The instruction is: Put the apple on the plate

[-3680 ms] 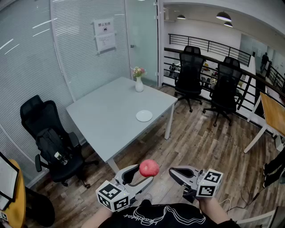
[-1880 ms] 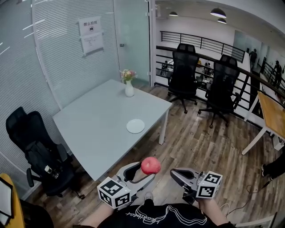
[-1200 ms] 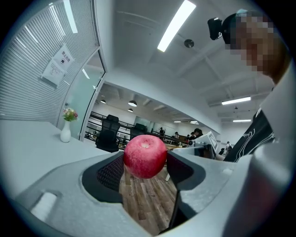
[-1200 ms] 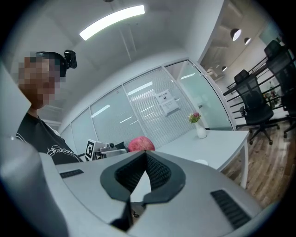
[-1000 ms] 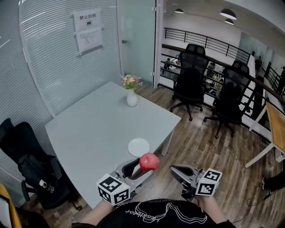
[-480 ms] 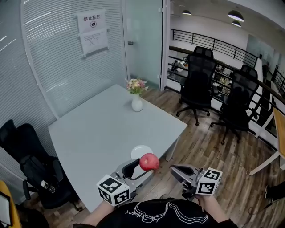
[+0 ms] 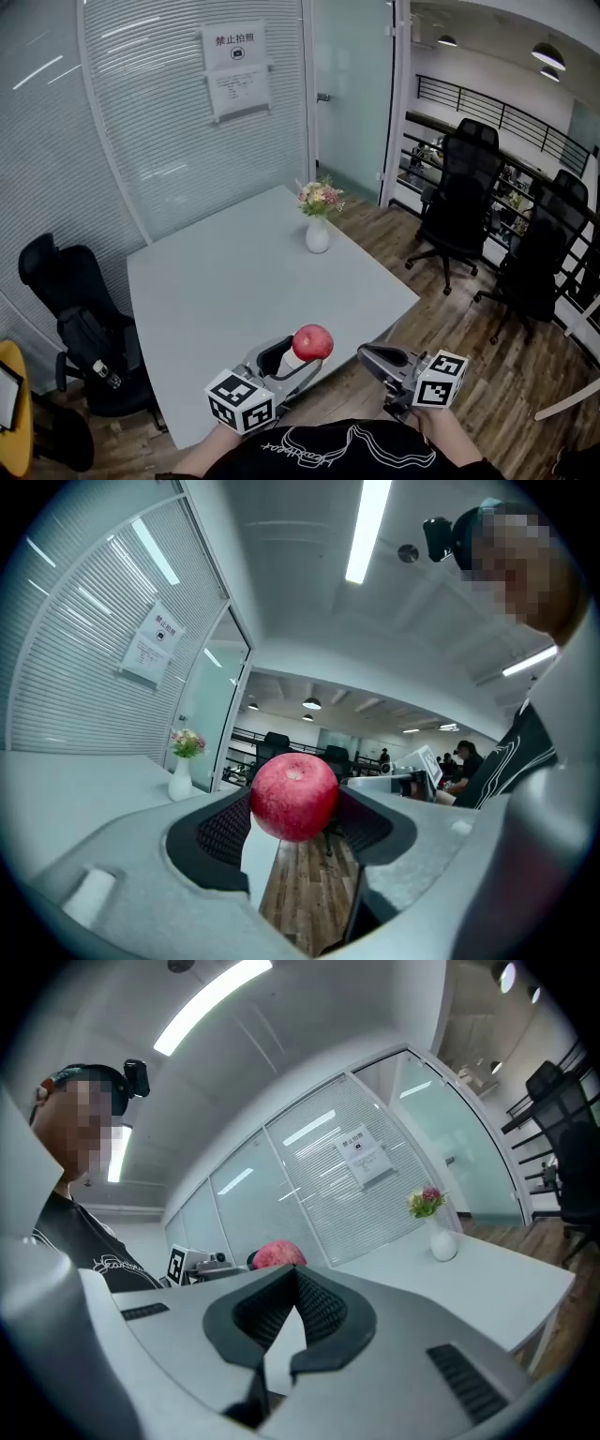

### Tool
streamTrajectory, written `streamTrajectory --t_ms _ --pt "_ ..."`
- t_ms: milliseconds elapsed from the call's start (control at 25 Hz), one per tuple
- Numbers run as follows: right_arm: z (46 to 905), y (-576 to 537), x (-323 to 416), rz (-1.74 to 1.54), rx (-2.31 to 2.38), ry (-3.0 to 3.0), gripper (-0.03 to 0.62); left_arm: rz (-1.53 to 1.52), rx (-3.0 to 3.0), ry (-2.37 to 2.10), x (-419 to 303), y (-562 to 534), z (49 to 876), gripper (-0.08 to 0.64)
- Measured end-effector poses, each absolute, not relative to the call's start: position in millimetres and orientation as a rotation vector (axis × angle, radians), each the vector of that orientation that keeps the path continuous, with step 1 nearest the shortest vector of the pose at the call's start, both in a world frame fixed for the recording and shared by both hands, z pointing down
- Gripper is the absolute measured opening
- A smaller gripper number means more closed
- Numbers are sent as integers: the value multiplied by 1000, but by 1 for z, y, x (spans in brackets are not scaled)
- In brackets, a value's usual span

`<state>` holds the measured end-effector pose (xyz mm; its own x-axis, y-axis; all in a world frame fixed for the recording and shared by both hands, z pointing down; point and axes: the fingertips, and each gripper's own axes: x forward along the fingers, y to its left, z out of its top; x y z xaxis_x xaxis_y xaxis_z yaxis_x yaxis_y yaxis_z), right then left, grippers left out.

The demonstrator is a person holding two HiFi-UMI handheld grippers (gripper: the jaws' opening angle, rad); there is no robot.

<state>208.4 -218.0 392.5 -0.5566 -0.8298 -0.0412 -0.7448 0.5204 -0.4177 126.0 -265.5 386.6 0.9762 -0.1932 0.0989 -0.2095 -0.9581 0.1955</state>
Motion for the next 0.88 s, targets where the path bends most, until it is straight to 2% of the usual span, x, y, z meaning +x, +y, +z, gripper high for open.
streamTrajectory --t_ms 880 --pt "433 -280 259 -742 -961 2665 9 178 2769 -749 163 -307 433 298"
